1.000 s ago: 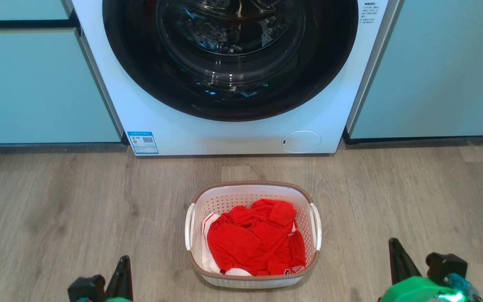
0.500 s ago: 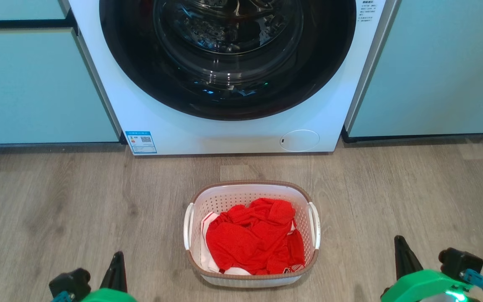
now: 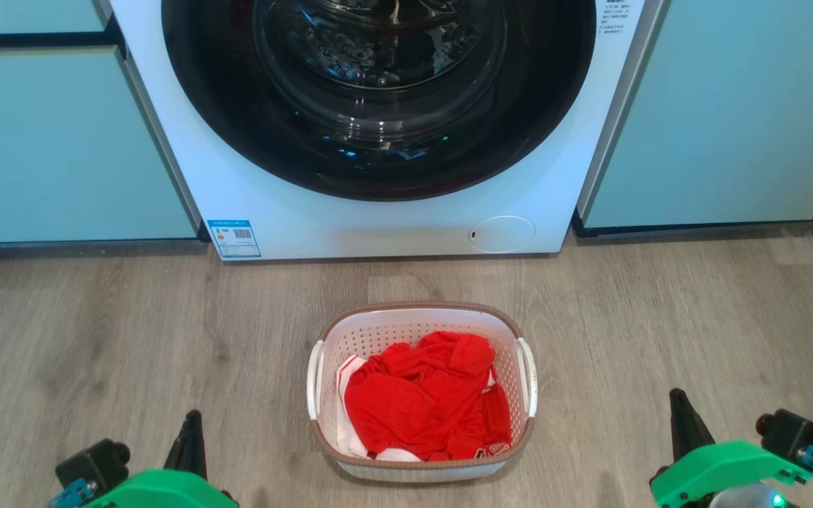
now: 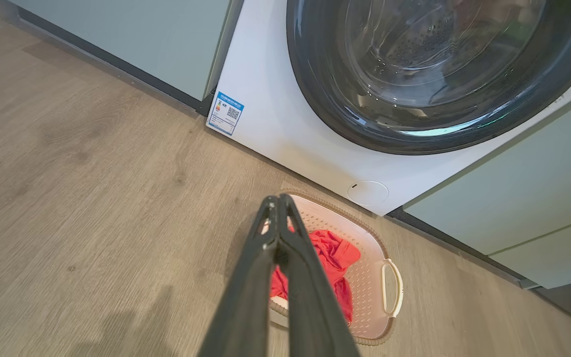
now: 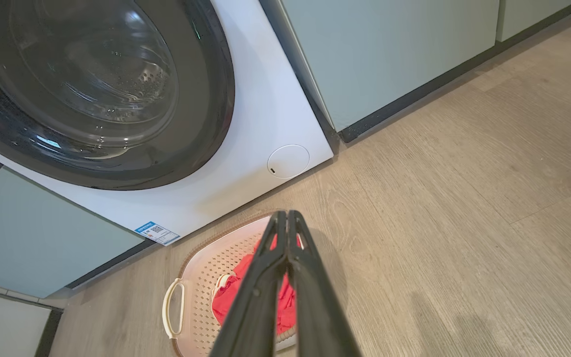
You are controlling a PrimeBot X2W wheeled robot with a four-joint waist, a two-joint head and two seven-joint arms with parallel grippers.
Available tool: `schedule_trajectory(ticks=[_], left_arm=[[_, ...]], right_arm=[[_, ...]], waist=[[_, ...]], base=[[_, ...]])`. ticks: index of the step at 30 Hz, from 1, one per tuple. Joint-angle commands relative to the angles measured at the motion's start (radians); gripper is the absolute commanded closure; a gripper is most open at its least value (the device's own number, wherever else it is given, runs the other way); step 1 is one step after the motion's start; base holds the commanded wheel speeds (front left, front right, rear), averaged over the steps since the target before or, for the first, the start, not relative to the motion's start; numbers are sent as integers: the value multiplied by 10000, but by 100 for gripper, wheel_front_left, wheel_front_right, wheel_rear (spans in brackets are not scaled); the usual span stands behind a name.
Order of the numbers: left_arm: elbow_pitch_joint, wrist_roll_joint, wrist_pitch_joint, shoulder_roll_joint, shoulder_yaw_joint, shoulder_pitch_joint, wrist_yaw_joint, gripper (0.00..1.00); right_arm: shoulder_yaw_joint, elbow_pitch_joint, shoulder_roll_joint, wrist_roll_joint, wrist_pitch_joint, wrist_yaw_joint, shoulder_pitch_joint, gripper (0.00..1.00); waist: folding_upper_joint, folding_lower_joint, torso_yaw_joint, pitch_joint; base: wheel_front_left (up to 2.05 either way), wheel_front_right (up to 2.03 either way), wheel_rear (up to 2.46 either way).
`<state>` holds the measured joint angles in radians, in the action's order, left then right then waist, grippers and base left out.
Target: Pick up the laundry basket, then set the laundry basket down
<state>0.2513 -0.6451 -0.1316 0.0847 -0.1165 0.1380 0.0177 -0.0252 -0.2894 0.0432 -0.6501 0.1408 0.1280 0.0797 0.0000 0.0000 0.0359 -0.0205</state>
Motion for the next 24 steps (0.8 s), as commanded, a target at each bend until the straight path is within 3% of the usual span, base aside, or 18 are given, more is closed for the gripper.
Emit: schedule_trajectory(ticks=[1,24], left_arm=[[-247,-397,64,7,277,-564,-97,100],[-199,-3053,680,-42,779,-1091,-487,100]], right_arm=[[34,345,201,-419,-78,10,-565,100],[300,381,247,-3095,-678,15,-924,100]], waist=[[0,0,-9,6],[0,0,-108,71]], base=[[0,0,0],[0,0,0]])
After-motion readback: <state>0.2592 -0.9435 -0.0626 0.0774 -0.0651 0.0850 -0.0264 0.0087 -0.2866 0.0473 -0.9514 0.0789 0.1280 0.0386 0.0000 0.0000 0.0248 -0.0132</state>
